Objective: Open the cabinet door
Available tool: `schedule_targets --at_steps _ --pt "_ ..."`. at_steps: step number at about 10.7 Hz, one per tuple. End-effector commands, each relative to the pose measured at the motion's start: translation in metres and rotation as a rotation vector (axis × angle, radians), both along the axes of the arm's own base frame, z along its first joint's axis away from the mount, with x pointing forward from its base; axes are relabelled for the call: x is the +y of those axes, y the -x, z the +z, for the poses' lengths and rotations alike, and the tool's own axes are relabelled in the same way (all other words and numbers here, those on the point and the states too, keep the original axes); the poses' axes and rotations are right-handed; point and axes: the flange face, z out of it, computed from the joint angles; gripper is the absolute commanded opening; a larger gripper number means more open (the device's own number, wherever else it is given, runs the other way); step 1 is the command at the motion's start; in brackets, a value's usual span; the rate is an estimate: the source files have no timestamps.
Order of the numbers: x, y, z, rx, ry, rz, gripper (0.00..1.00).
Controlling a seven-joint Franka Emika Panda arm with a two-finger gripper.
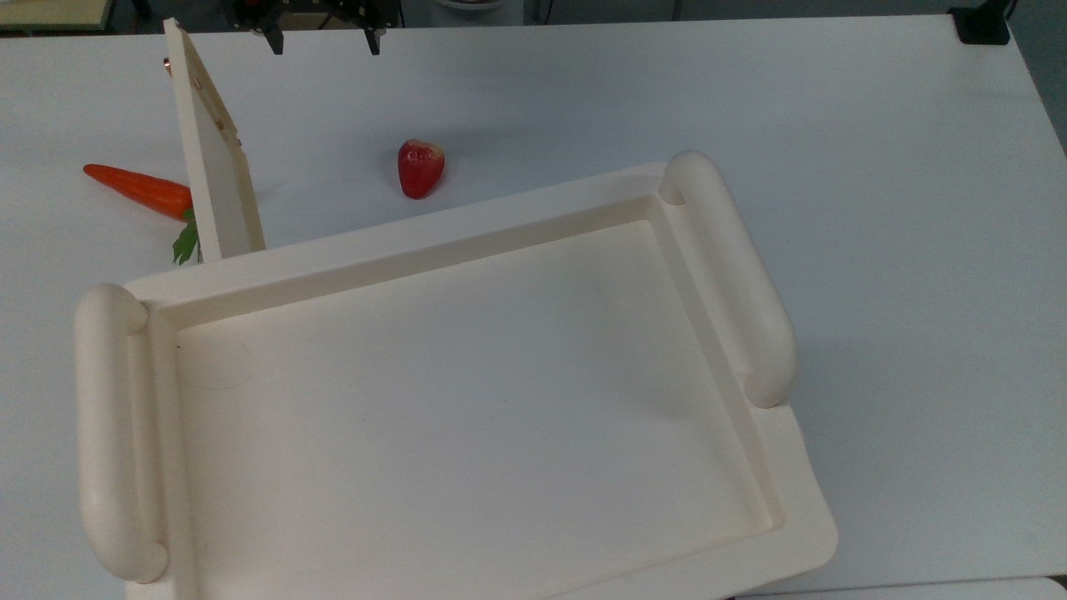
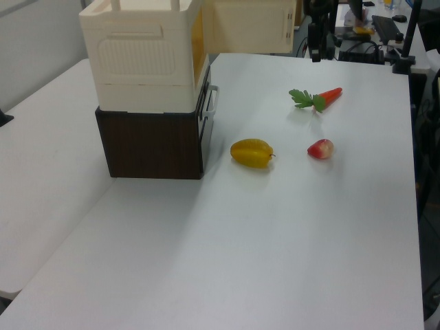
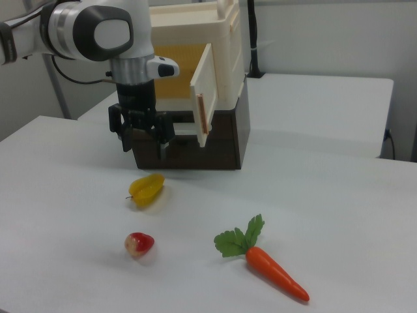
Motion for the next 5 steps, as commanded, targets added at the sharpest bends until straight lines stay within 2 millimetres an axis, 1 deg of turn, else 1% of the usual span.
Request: schedule_targets --at_steps 1,2,5 --pt "-0.0036 0.0110 0.0066 -0.025 0.008 0.019 1.00" --pt "-0.0087 0.0111 0.0083 -0.032 0.010 0.009 1.00" --pt "-0.0096 0.0118 0.0073 -0.026 0.010 0.001 1.00"
